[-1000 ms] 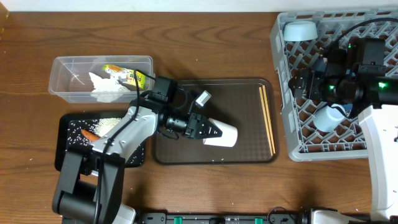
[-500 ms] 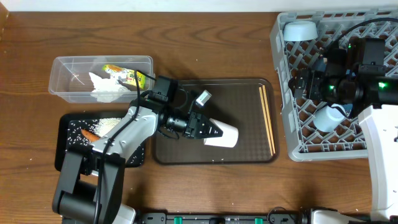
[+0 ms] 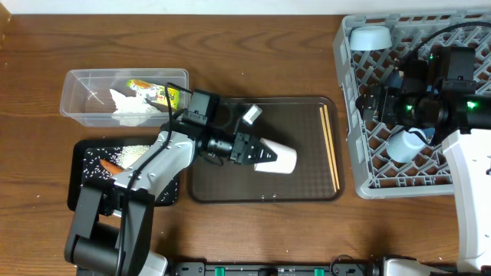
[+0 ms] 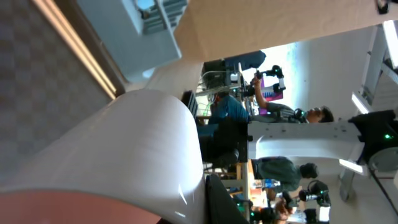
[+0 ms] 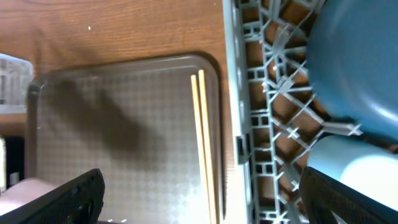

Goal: Sort waste into correct bins and load items into the dishwasher rack

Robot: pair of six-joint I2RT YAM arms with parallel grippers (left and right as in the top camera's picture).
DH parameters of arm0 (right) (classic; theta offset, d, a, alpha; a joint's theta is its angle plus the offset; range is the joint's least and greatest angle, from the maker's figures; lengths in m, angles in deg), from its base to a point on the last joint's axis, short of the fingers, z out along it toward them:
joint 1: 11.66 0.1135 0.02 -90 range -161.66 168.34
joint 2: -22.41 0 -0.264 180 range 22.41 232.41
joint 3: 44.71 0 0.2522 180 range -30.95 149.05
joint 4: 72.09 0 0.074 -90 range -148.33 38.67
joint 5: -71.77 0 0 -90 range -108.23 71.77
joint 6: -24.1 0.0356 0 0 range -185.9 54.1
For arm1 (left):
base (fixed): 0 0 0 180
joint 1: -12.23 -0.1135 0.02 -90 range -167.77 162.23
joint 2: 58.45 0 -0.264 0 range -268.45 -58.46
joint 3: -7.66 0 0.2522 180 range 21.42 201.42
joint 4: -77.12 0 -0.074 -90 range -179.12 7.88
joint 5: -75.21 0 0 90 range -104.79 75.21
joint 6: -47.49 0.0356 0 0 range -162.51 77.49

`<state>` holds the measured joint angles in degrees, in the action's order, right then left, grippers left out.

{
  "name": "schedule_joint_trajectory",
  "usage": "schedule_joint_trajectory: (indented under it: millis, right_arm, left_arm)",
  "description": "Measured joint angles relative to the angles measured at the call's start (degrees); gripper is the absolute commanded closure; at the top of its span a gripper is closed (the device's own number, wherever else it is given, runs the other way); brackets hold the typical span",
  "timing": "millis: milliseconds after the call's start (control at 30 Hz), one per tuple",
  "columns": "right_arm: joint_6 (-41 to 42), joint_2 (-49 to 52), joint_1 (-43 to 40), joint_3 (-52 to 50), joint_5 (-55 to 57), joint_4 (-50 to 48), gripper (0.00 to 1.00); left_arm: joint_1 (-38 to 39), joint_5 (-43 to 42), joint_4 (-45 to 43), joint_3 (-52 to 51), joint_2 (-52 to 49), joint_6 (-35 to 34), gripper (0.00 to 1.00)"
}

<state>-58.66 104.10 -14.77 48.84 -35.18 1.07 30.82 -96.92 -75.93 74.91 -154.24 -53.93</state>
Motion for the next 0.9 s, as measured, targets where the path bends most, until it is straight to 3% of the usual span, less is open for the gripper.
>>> schedule_joint_trajectory:
  millis: [100, 333, 633, 733, 900]
  right_arm:
    - [0.87, 0.00, 0.00, -0.02, -3.80, 4.57, 0.01]
    - [1.73, 0.00, 1.53, -0.09, -15.02, 10.78, 0.15]
    - [1.75, 0.00, 9.38, -4.07, -21.68, 10.58, 0.09]
    - [1.75, 0.00, 9.42, -4.28, -23.69, 10.34, 0.09]
    - [2.21, 0.00, 9.42, -4.33, -27.65, 7.23, 0.09]
  left_arm:
    - [0.02, 1.07, -3.52, 0.00, 0.00, -6.45, 0.94]
    - [2.21, 4.59, -14.40, 0.00, 0.00, -19.10, 0.94]
    - [5.18, 2.43, -46.40, 0.02, 0.00, -36.94, 0.94]
    - [5.49, 0.81, -51.60, 0.02, 0.00, -41.62, 0.94]
    - [5.57, -1.40, -52.85, 0.02, 0.00, -45.44, 0.94]
